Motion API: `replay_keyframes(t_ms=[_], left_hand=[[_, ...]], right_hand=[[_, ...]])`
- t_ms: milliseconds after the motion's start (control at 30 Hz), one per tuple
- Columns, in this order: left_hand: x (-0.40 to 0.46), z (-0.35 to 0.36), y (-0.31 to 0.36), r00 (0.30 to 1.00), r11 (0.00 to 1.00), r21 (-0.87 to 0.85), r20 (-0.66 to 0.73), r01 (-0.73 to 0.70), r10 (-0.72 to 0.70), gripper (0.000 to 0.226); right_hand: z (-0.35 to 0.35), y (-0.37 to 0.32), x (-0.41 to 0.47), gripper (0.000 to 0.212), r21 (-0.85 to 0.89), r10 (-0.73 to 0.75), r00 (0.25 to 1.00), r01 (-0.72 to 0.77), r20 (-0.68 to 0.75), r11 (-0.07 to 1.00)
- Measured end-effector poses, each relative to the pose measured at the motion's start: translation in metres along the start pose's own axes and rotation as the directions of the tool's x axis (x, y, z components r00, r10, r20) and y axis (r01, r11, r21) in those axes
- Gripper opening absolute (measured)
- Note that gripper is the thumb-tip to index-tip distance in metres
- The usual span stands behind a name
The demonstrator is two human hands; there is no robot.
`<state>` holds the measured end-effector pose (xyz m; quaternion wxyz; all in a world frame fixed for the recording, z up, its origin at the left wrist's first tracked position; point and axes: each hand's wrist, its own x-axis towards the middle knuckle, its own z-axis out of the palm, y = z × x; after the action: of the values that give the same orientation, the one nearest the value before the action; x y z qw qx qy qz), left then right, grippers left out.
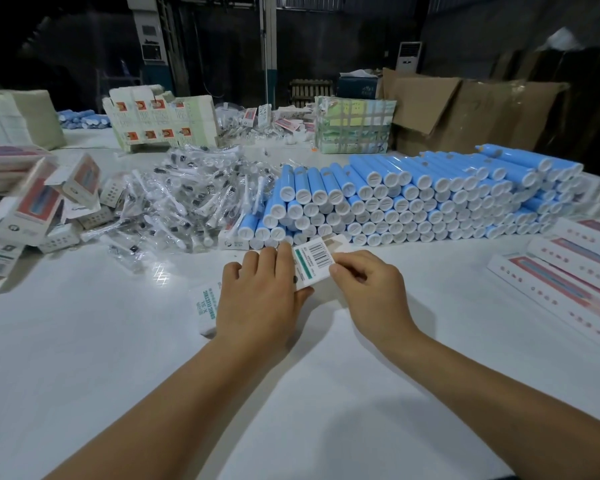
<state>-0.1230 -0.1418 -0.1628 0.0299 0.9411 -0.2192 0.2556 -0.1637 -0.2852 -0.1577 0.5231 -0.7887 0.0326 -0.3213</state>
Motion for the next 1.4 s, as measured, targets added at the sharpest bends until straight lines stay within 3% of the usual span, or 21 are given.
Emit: replay_keyframes(t_ms=[100,233,333,400,533,600,700,867,933,1000,1067,1100,1133,1167,1200,1233,1300,1367,1400], left_hand=[[0.001,-0.003,-0.001,1.0,0.999,-0.031,-0.001,0.011,-0.011,0.067],[0.0,-0.002,0.001,0.999,0.998,-0.059,-0.045,0.001,-0.004,0.066],[-0.003,-0.003,0.003,0.999,1.0,-0.03,-0.042,-0.005,0.004,0.067],[-0.004,-0.002,0.005,0.999,1.0,-0.004,-0.04,-0.016,0.016,0.068],[-0.003,-0.001,0.008,0.999,1.0,-0.004,-0.031,-0.017,0.017,0.069],[-0.004,-0.003,0.009,0.999,1.0,-0.003,-0.032,-0.016,0.016,0.069],[-0.005,-0.002,0.01,0.997,0.999,-0.004,-0.073,-0.041,0.04,0.065],[-0.005,-0.001,0.008,0.999,0.999,-0.017,-0.038,-0.033,0.032,0.067],[-0.003,0.001,0.006,1.0,0.999,-0.044,-0.026,-0.014,0.012,0.068],[0.0,0.003,0.003,0.999,0.998,-0.068,-0.033,0.002,-0.005,0.068],[0.004,0.003,-0.001,0.999,0.996,-0.086,-0.036,0.021,-0.024,0.07],[0.005,0.003,-0.002,0.999,0.995,-0.093,-0.028,0.03,-0.033,0.072],[0.005,0.003,-0.002,0.999,0.995,-0.093,-0.016,0.034,-0.036,0.073],[0.006,0.002,-0.002,1.0,0.996,-0.089,-0.007,0.03,-0.031,0.075],[0.005,0.002,-0.001,1.0,0.996,-0.083,-0.002,0.019,-0.019,0.074],[0.005,0.002,0.0,1.0,0.997,-0.08,-0.002,0.004,-0.004,0.073],[0.004,0.002,0.003,1.0,0.996,-0.087,-0.001,-0.016,0.016,0.072],[0.004,0.002,0.005,1.0,0.996,-0.086,0.006,-0.024,0.024,0.073],[0.004,0.001,0.007,1.0,0.996,-0.085,0.01,-0.029,0.03,0.073]], right_hand=[[0.001,0.001,0.001,0.021,0.062,0.048,0.999,-0.049,0.021,0.997],[0.0,0.006,0.008,0.051,0.12,0.184,0.979,-0.194,0.086,0.974],[0.002,0.009,0.011,0.061,0.093,0.215,0.967,-0.229,0.135,0.969],[0.004,0.007,0.01,0.058,0.032,0.223,0.964,-0.23,0.142,0.973],[0.007,0.007,0.009,0.02,-0.008,0.192,0.978,-0.192,0.077,0.981],[0.009,0.005,0.006,0.008,-0.122,0.109,0.993,-0.103,0.042,0.987],[0.011,0.005,0.001,0.018,-0.295,-0.003,0.998,0.019,0.055,0.955],[0.008,0.004,0.004,0.021,-0.359,-0.03,0.994,0.067,0.107,0.931],[0.003,0.003,0.008,0.012,-0.278,-0.045,0.998,0.058,0.053,0.959],[-0.003,0.0,0.015,0.014,-0.094,-0.017,0.988,0.003,-0.152,0.996],[-0.009,0.002,0.024,0.025,0.246,0.23,0.926,-0.158,-0.3,0.956],[-0.01,0.002,0.027,0.029,0.462,0.414,0.881,-0.276,-0.228,0.843],[-0.009,0.002,0.029,0.03,0.646,0.563,0.826,-0.408,-0.04,0.645],[-0.007,0.002,0.028,0.031,0.742,0.62,0.762,-0.522,0.184,0.421],[-0.005,0.0,0.026,0.035,0.749,0.604,0.715,-0.602,0.352,0.276],[-0.003,-0.002,0.024,0.04,0.738,0.547,0.705,-0.64,0.452,0.214],[0.0,-0.004,0.022,0.043,0.761,0.43,0.746,-0.623,0.509,0.182],[0.003,-0.003,0.02,0.036,0.782,0.369,0.802,-0.572,0.469,0.249],[0.005,-0.001,0.019,0.03,0.773,0.367,0.83,-0.539,0.419,0.336]])
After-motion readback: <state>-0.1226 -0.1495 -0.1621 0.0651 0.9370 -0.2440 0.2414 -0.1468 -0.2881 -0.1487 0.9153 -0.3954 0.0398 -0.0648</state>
